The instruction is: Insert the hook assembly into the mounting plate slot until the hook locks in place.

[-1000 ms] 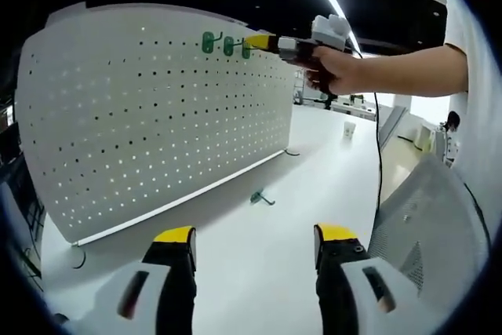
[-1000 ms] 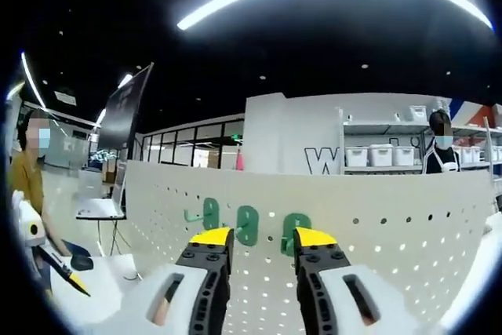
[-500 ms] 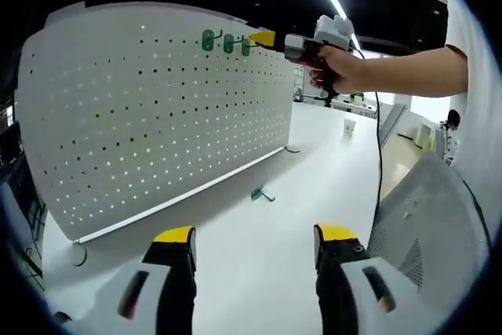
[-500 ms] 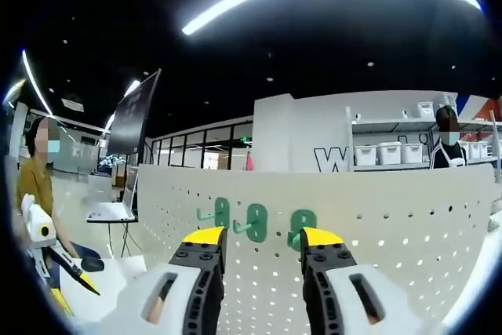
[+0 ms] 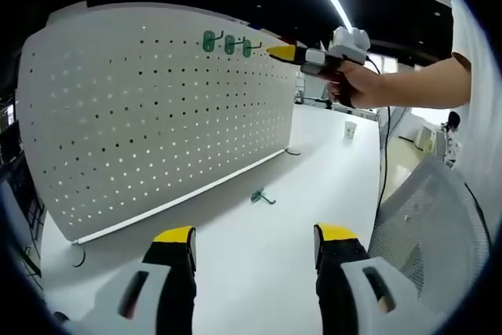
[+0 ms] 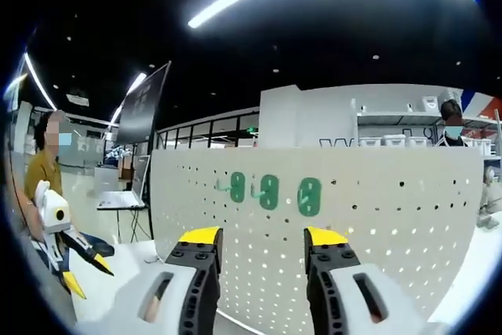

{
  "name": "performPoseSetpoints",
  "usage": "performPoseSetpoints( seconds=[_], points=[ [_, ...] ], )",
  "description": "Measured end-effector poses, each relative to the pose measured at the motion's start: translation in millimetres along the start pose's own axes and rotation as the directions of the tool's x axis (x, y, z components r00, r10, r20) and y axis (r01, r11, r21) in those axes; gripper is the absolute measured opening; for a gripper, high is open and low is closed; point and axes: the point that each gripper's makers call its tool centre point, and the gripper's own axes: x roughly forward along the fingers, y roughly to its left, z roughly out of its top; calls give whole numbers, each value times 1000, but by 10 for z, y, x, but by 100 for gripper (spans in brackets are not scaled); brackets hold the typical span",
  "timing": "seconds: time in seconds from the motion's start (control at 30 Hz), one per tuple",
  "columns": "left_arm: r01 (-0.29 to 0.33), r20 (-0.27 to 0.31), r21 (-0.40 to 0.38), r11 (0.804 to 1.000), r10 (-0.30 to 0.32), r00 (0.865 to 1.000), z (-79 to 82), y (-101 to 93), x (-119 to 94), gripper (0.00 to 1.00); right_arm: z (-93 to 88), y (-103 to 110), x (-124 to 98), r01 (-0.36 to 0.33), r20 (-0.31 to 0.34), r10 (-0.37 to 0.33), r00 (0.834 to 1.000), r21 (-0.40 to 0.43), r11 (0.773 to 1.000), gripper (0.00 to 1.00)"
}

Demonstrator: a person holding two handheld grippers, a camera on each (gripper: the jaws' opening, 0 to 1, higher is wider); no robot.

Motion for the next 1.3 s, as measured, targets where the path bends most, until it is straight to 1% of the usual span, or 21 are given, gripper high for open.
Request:
performPoseSetpoints(
  seconds=[0.13,0.27,0.53,0.83,1.03,1.1,1.3],
  points=[
    [0,1,-5,1000,0,1000,-1,7,5,63,-65,11,-94,4,-9,-4,1000,20,1000,41],
    [2,0,-5,1000,-2,1000,-4,0,7,62,-130,64,-178,-16,-25,16,1000,20,1000,41],
    [-1,6,-16,1000,1,1000,-8,11,12,62,-260,107,-324,-28,-57,30,998,31,999,43],
    [-1,7,-22,1000,1,1000,-21,21,14,62,-452,225,-505,-69,-112,73,991,43,997,43],
    [3,7,-19,1000,-3,1000,-18,17,22,63,-536,277,-606,-80,-127,89,988,72,994,46],
    [3,7,-17,1000,-3,1000,-16,22,23,63,-579,301,-642,-86,-143,94,985,61,994,46],
    [5,6,-14,1000,-5,1000,-18,23,22,63,-710,315,-766,-83,-180,98,979,88,993,48]
  ],
)
